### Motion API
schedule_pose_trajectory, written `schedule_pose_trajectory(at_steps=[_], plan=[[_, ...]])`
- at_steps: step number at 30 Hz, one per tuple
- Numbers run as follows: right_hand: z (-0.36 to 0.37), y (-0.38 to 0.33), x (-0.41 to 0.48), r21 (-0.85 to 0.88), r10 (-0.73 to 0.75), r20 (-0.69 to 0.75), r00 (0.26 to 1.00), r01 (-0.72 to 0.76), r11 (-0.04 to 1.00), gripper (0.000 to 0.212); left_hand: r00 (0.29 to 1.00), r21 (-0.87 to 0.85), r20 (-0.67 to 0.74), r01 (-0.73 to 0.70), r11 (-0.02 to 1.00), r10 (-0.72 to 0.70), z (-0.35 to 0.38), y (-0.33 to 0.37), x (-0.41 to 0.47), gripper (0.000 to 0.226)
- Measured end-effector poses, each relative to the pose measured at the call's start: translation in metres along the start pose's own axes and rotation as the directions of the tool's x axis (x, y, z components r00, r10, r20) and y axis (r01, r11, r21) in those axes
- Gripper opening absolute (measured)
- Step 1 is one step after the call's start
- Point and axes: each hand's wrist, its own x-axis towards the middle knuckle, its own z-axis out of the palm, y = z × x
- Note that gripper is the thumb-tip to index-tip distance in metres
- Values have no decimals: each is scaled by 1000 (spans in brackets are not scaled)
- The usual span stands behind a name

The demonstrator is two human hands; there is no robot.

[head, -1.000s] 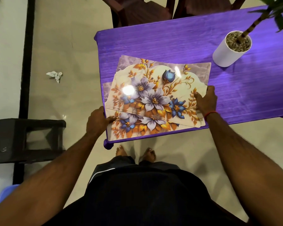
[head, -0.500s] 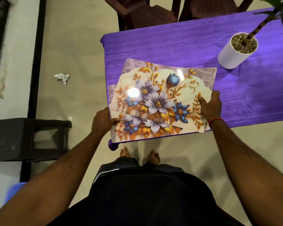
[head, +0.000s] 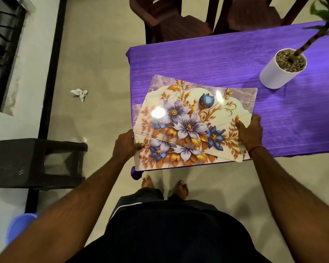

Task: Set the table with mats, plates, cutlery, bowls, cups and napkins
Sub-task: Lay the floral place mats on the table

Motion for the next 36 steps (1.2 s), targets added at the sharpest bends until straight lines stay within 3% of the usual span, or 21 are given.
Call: schedule_pose_trajectory(at_steps=[12, 23, 27, 36], plan=[[-1, -6, 1, 18, -18, 13, 1000, 18, 1000, 44, 998, 72, 37, 41, 997, -44, 0, -2, 4, 55], [-2, -15, 1, 196, -63, -21, 998, 66, 978, 43, 990, -74, 53, 136, 988, -132, -6, -2, 1, 70], [-6, -21, 15, 273, -63, 38, 997, 50, 961, 39, 991, -26, 9, 130, 991, -130, -12, -2, 2, 76], [3, -42, 18, 406, -86, 221, 971, -11, 914, 34, 997, -315, -31, 56, 947, -69, -52, -9, 12, 53]])
